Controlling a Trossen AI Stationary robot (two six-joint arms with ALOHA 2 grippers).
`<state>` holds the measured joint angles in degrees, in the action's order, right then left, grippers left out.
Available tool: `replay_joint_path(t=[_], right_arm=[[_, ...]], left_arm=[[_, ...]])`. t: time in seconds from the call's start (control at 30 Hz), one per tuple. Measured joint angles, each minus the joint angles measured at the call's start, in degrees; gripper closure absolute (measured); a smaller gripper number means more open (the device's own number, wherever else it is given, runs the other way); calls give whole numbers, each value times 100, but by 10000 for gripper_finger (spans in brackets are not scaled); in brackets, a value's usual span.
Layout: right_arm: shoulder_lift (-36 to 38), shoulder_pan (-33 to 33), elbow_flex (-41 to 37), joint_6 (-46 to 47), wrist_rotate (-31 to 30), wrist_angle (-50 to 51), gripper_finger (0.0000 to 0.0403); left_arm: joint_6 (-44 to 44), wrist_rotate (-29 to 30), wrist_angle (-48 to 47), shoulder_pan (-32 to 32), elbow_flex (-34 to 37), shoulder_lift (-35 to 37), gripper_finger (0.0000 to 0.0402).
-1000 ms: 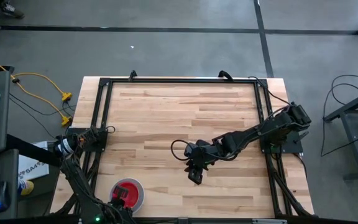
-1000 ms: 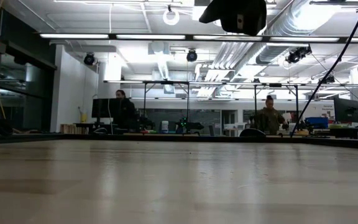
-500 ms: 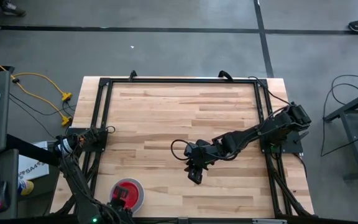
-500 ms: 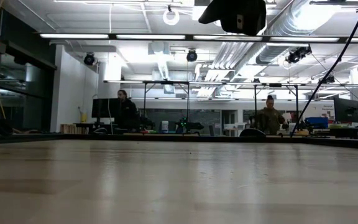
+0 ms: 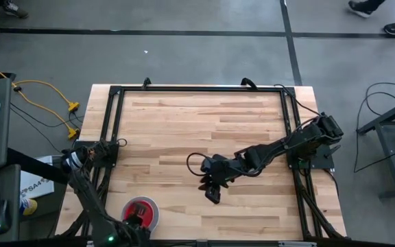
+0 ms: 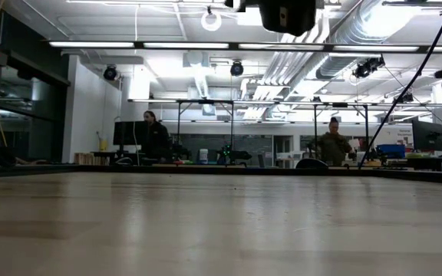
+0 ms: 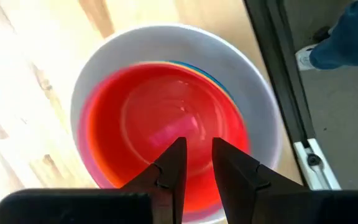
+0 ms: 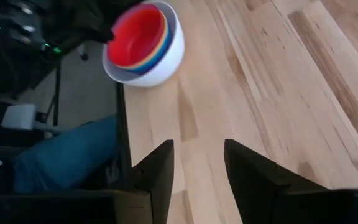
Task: Nest bowls inside each other
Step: Return to Home Position
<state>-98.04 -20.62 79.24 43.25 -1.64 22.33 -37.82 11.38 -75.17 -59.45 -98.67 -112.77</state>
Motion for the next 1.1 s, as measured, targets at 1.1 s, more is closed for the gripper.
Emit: replay_joint_path(t=[1.1], right_arm=[[64,186,-2,-468,50,-480,268]], left_arm=[[819,88,614,1415,4,1945,327]])
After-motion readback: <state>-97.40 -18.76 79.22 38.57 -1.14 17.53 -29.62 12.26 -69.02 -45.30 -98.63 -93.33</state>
